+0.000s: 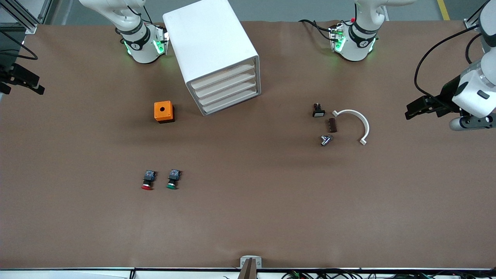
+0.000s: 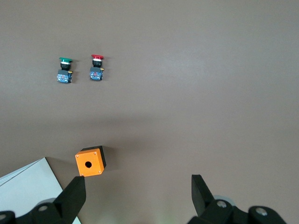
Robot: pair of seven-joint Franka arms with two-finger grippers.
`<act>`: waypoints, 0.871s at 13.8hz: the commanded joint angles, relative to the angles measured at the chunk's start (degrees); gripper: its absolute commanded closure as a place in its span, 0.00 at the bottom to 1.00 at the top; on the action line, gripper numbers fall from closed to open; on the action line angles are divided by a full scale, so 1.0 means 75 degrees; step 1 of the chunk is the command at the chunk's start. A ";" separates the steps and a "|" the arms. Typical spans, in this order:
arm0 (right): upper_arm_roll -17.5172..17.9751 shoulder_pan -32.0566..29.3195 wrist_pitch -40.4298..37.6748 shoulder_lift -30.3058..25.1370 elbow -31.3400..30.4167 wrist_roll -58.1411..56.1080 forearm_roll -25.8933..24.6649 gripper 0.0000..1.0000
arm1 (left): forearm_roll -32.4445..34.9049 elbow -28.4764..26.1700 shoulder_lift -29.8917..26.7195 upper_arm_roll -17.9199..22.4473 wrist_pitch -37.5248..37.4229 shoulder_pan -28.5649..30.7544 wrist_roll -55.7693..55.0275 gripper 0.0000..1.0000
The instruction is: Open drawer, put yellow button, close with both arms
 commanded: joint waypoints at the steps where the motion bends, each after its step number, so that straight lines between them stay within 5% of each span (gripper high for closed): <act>1: -0.0012 0.0057 0.0022 -0.0115 -0.0116 -0.0059 -0.0056 0.00 | 0.0102 -0.0611 -0.0508 0.0156 0.0611 -0.0065 0.0125 0.01; 6: -0.0012 0.0057 -0.0002 -0.0115 -0.0116 -0.0047 -0.0055 0.00 | 0.0113 -0.0353 -0.0707 0.0132 0.0321 0.0076 0.0312 0.01; 12: -0.0012 0.0057 -0.0002 -0.0115 -0.0116 -0.0047 -0.0055 0.00 | 0.0125 0.1016 -0.0346 0.0144 -0.0302 0.0299 0.0301 0.01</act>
